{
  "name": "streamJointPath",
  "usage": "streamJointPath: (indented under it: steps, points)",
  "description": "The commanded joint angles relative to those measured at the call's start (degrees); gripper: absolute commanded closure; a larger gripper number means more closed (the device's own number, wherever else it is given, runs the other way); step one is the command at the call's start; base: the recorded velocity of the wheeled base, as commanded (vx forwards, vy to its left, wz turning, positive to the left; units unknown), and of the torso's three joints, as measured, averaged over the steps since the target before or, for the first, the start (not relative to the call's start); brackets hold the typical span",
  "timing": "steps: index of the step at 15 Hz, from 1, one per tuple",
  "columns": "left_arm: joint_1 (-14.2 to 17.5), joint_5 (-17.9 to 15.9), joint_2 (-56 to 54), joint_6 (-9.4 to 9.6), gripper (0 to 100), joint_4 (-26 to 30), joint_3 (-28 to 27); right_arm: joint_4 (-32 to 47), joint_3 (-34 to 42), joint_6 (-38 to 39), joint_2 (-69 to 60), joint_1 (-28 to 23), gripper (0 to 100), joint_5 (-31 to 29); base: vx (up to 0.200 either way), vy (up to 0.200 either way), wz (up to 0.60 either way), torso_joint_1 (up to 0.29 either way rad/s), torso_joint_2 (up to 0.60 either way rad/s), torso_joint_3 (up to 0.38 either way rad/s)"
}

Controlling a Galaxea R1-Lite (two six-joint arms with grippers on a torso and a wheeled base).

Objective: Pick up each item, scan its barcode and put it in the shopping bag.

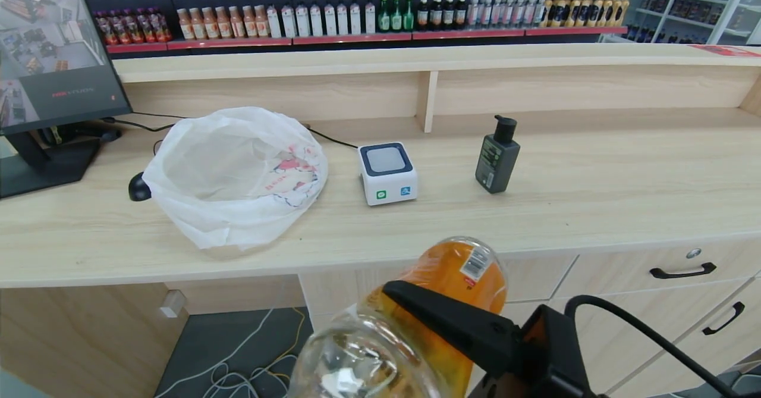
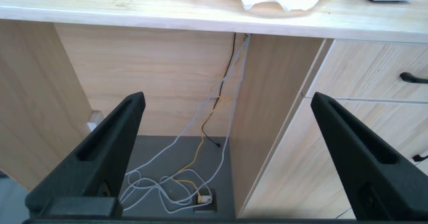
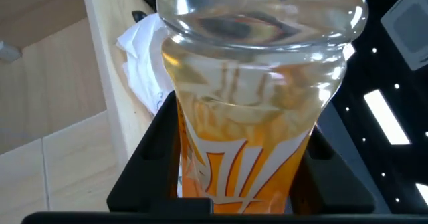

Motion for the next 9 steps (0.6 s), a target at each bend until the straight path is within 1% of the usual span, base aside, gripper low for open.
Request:
streamJointPath:
  steps: [1, 2, 6, 7, 9]
  points:
    - [0.01, 0.02, -0.02, -0.02, 0, 0.0, 0.0, -0.06, -4.35, -1.77, 4.74, -0.21, 100, 0.71, 0.0, 0.0, 0.0, 0.0, 0.0, 0.0]
    - [0.01, 0.02, -0.02, -0.02, 0, 0.0, 0.0, -0.06, -4.18, -3.27, 4.57, -0.3, 100, 0.8, 0.0, 0.0, 0.0, 0.0, 0.0, 0.0]
    - [0.01, 0.02, -0.02, -0.02, 0, 0.0, 0.0, -0.06, -4.53, -4.67, 4.04, 0.76, 100, 0.89, 0.0, 0.0, 0.0, 0.0, 0.0, 0.0]
    - [0.01, 0.02, -0.02, -0.02, 0, 0.0, 0.0, -0.06, -4.71, -4.94, 3.6, 2.69, 100, 1.5, 0.0, 0.0, 0.0, 0.0, 0.0, 0.0]
    - [0.01, 0.02, -0.02, -0.02, 0, 0.0, 0.0, -0.06, -4.53, -5.29, 3.69, 2.16, 100, 2.64, 0.0, 0.0, 0.0, 0.0, 0.0, 0.0]
